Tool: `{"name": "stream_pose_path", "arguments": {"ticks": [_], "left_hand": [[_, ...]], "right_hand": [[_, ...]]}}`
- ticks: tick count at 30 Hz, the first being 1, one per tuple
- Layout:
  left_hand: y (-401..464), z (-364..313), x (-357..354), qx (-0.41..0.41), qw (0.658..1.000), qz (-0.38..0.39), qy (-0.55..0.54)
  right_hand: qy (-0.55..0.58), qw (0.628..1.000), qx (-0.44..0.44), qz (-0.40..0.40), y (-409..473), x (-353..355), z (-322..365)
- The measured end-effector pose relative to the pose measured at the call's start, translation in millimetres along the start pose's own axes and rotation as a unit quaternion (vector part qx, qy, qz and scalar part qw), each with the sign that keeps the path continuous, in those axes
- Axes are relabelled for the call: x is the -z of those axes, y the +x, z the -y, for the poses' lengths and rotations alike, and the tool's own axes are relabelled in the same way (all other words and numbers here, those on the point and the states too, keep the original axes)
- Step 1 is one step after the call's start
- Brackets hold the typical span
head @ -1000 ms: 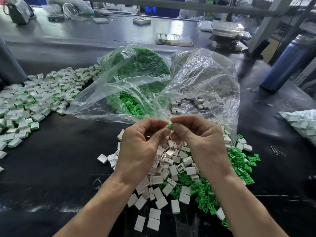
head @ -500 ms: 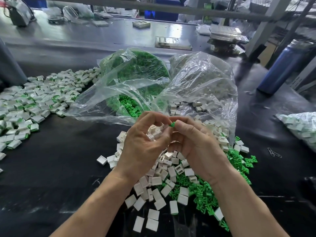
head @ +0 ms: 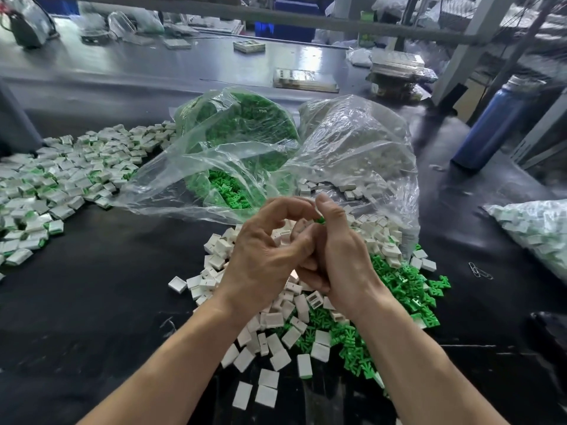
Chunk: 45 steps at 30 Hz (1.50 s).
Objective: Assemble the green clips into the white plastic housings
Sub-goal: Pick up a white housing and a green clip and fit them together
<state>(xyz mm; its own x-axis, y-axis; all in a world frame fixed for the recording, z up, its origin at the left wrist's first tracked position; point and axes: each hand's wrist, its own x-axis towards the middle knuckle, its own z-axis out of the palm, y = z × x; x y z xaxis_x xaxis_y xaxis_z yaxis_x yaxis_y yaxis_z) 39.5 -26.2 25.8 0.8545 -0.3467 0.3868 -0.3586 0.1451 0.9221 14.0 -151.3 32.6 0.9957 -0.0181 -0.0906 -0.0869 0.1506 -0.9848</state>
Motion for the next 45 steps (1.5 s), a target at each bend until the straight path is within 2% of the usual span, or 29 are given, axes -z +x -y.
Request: {"name": "stream_pose_path", "arguments": {"ticks": [2,6,11,16,19,27,32,37,41,45], "left_hand": [[2,-3,1,0.001,1.000,0.006,-0.027],[10,-8,8,-0.013,1.000,0.017,-0.002],[18,-4,5,0.009,0.997,0.025,-0.067],[14,14,-1,0.031,0.996,0.008,-0.083],[12,16,-3,0.034,0.996,0.000,-0.088],[0,12,-2,0.005,0.993,0.005,-0.120],[-3,12,-5,0.007,0.988,0.002,-0.155],[-1,11,-2,0.017,0.991,0.007,-0.136],[-1,11,2,0.031,0.990,0.014,-0.134],[-2,10,0,0.030,0.990,0.011,-0.134]], "right_hand": [[-0.003,1.000,0.009,0.004,0,-2,7],[0.028,0.999,0.020,0.006,2,-5,17],[0.044,0.999,0.028,0.003,9,-4,18],[0.065,0.996,0.017,-0.062,10,-4,5],[0.027,0.995,0.024,-0.096,10,-5,2],[0.002,0.998,0.041,-0.054,-5,-10,2],[0.031,0.997,0.047,-0.045,-4,-10,-1],[0.086,0.996,0.026,-0.007,-1,-7,-6],[0.055,0.998,0.017,0.032,-1,-1,-9],[0.063,0.997,0.013,0.035,-1,-1,-7]]}}
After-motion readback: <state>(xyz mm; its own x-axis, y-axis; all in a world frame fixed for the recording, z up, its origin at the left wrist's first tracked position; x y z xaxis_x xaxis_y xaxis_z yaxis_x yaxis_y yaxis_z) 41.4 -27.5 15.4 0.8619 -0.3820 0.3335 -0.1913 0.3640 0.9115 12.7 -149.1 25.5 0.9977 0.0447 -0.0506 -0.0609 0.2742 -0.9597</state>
